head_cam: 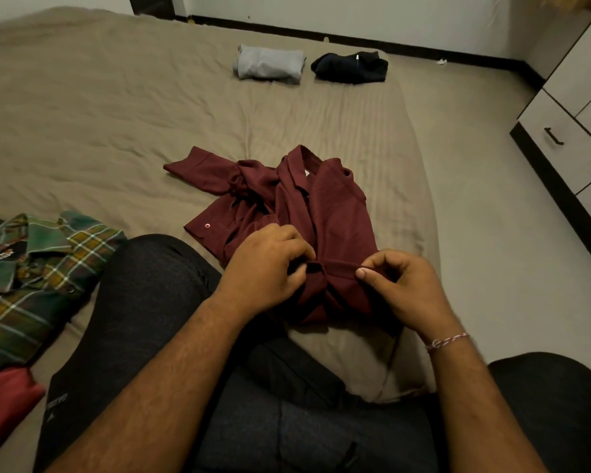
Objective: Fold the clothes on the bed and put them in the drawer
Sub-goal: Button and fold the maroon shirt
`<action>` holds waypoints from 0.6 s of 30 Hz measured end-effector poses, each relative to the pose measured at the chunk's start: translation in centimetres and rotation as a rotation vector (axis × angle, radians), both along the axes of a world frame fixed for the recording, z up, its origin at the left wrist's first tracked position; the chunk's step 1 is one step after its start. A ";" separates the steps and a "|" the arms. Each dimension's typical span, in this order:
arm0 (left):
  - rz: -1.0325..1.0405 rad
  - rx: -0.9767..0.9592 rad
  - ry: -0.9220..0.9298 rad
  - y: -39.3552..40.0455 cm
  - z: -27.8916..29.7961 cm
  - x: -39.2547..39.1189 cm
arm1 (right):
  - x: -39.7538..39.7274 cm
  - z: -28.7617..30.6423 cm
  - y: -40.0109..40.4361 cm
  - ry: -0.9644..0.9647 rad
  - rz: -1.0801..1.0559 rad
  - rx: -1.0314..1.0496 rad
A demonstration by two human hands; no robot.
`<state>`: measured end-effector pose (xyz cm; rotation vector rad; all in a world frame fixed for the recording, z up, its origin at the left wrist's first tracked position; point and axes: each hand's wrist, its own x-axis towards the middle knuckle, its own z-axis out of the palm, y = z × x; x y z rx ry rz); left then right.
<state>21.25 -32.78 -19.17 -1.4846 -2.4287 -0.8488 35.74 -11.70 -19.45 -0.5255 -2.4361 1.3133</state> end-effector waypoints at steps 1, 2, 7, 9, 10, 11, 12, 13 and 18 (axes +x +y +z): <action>-0.014 -0.004 -0.058 -0.3 0.1 -0.3 | 0.1 0.0 0.3 0.004 -0.031 -0.033; -0.024 -0.007 -0.133 -0.7 0.3 -0.8 | 0.1 0.0 0.5 0.015 -0.064 -0.066; -0.079 -0.082 -0.329 -2.2 1.0 -2.5 | 0.6 0.5 1.0 0.120 -0.171 -0.286; -0.074 -0.058 -0.339 -2.3 1.0 -2.7 | 0.7 0.4 1.0 0.169 -0.235 -0.356; -0.055 -0.031 -0.361 -2.3 1.0 -2.7 | 0.7 0.4 1.0 0.193 -0.258 -0.394; -0.029 0.000 -0.400 -2.3 1.0 -2.8 | 0.7 0.3 1.1 0.213 -0.274 -0.424; -0.001 0.041 -0.444 -2.2 1.1 -2.7 | 0.7 0.2 1.1 0.222 -0.288 -0.443; 0.029 0.094 -0.483 -2.1 1.1 -2.7 | 0.7 0.1 1.1 0.225 -0.301 -0.454; 0.070 0.267 -0.600 -2.4 2.5 -2.2 | 0.5 0.7 0.7 0.215 -0.276 -0.510</action>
